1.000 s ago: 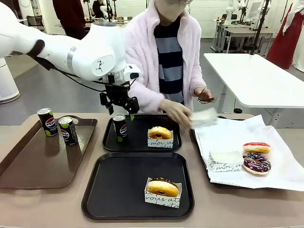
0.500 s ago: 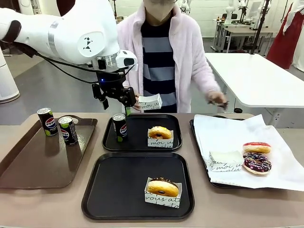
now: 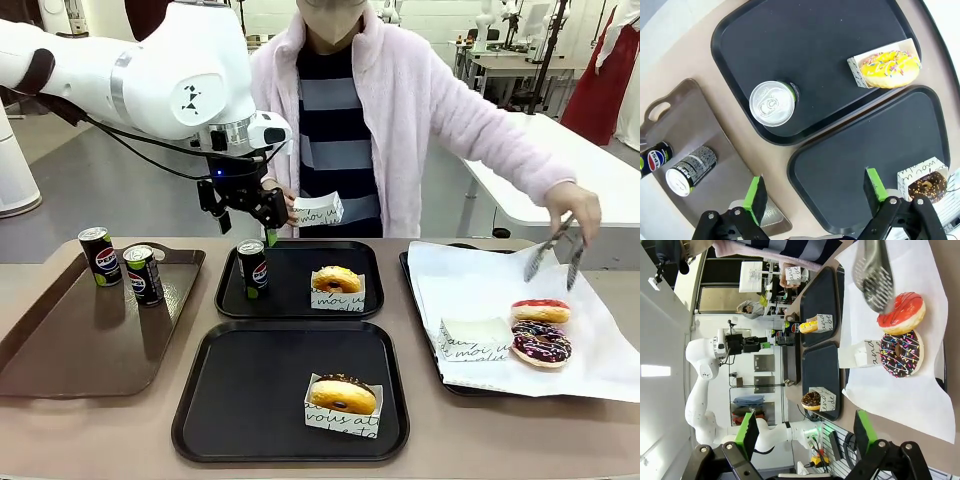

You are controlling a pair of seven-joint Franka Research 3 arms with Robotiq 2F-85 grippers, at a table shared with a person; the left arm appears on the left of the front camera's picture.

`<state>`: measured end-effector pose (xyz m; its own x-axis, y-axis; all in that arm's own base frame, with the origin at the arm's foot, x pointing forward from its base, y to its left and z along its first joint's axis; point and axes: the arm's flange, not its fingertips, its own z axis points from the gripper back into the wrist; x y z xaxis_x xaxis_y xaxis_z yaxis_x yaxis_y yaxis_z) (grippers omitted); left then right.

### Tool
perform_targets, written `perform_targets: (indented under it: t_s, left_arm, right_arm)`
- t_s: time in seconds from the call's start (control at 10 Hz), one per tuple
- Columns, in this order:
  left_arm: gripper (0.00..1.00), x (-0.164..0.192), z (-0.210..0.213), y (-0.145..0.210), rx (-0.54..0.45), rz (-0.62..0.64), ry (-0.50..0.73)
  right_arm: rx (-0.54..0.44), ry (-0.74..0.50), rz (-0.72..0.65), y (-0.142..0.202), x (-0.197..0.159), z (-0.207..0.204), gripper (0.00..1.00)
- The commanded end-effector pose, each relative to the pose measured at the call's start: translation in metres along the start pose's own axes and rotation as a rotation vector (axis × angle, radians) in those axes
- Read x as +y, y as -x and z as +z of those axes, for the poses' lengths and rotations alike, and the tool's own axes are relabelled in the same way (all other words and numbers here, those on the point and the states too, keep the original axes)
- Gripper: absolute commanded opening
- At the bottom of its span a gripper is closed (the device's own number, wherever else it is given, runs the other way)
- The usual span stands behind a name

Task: Set up donuts and drinks on trays.
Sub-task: Pick up one Pepsi coke from the Handle tray and place it on the Flat Tray without a Pepsi coke.

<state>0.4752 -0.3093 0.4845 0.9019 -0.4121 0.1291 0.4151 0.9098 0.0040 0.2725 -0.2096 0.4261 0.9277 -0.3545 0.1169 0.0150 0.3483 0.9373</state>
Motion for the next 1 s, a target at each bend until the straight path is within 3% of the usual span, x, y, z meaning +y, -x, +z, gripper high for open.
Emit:
perform_targets:
  t_s: [0.0,0.2,0.5,0.6,0.8,0.9]
  left_arm:
    - [1.0,-0.001,0.002,-0.003,-0.009,0.006,-0.014]
    - [1.0,0.0,0.0,0.0,-0.001,0.0,0.0]
    - [1.0,0.122,0.018,0.051,0.038,0.079,0.035]
    - [1.0,0.148,0.018,0.078,0.014,0.128,0.03]
    - [1.0,0.194,0.025,0.054,0.045,0.152,-0.003]
    - [1.0,0.197,0.012,0.073,0.03,0.193,-0.037]
  right_arm:
    - [-0.001,-0.014,0.007,-0.001,-0.001,0.001,1.0]
    - [-0.001,-0.014,0.007,-0.001,-0.001,0.001,1.0]
    - [-0.001,-0.014,0.007,-0.001,-0.001,0.001,1.0]
    - [-0.001,-0.014,0.007,-0.001,-0.001,0.001,1.0]
    - [-0.001,-0.014,0.007,-0.001,-0.001,0.001,1.0]
    - [-0.001,-0.014,0.007,-0.001,-0.001,0.001,1.0]
